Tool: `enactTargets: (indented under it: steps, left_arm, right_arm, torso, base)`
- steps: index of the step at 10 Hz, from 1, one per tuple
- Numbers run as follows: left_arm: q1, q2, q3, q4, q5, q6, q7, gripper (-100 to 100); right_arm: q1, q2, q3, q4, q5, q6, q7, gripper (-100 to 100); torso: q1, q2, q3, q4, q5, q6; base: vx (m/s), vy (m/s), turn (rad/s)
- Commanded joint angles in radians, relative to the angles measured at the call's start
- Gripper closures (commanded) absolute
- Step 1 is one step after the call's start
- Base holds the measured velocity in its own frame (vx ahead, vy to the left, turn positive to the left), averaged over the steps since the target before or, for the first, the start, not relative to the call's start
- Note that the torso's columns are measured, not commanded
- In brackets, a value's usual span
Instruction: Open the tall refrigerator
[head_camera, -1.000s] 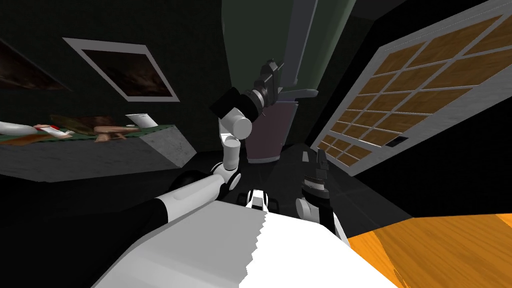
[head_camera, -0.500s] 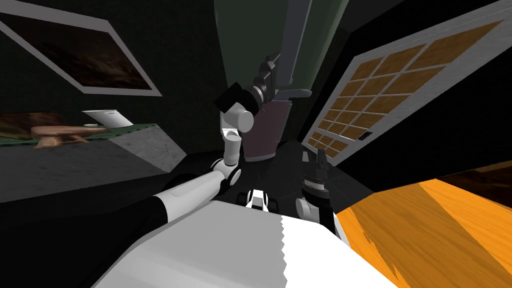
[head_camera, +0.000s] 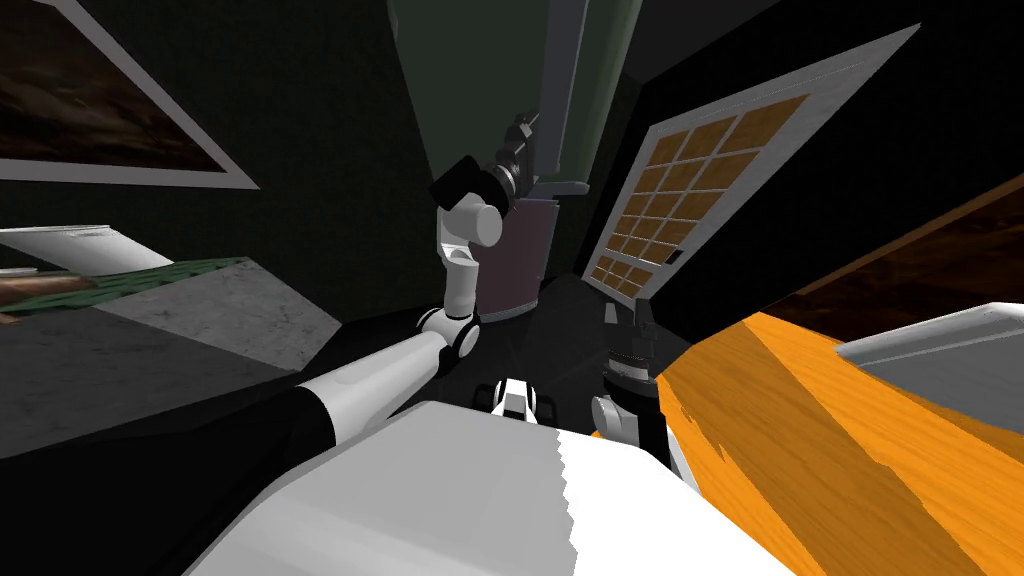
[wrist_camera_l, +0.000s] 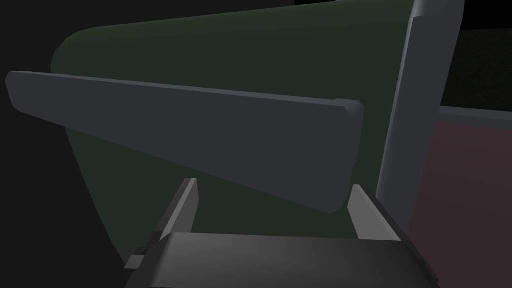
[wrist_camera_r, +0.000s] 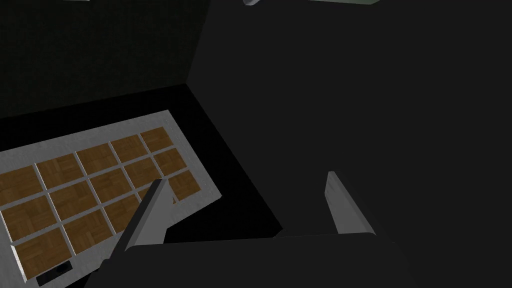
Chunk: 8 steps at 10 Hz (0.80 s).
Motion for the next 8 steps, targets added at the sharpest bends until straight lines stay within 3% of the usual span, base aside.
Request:
enactTargets:
  steps: [1, 3, 4, 5, 8]
  left_arm:
    - [-0.044, 0.019, 0.036, 0.055, -0.023, -0.006, -0.01, -100]
    - [-0.095, 0.045, 0.079, 0.117, -0.05, -0.015, -0.022, -100]
    - [-0.07, 0.04, 0.066, 0.104, -0.04, -0.008, -0.019, -100]
    - [-0.071, 0.043, 0.07, 0.11, -0.041, -0.009, -0.021, 0]
    - [-0.066, 0.045, 0.072, 0.113, -0.042, -0.006, -0.022, 0]
  right_arm:
    - [0.0, 0.0, 0.0, 0.0, 0.0, 0.0, 0.0, 0]
    - [0.0, 0.0, 0.0, 0.0, 0.0, 0.0, 0.0, 0]
    - [0.0, 0.0, 0.0, 0.0, 0.0, 0.0, 0.0, 0]
    - [0.0, 0.0, 0.0, 0.0, 0.0, 0.0, 0.0, 0]
    - [0.0, 0.0, 0.0, 0.0, 0.0, 0.0, 0.0, 0]
  torso:
    - [0.001, 0.004, 0.003, 0.002, 0.0, 0.0]
    - [0.0, 0.004, 0.003, 0.002, 0.0, 0.0]
    - [-0.003, 0.005, 0.003, 0.004, -0.002, 0.002]
    - [-0.004, 0.003, 0.003, 0.002, -0.002, 0.0]
    - [-0.002, -0.001, 0.0, -0.001, -0.001, 0.001]
  base:
    - [-0.086, 0.036, -0.105]
    - [-0.087, 0.02, -0.267]
    - [-0.044, 0.02, -0.074]
    - [0.0, 0.009, 0.026]
    - [0.0, 0.002, 0.003]
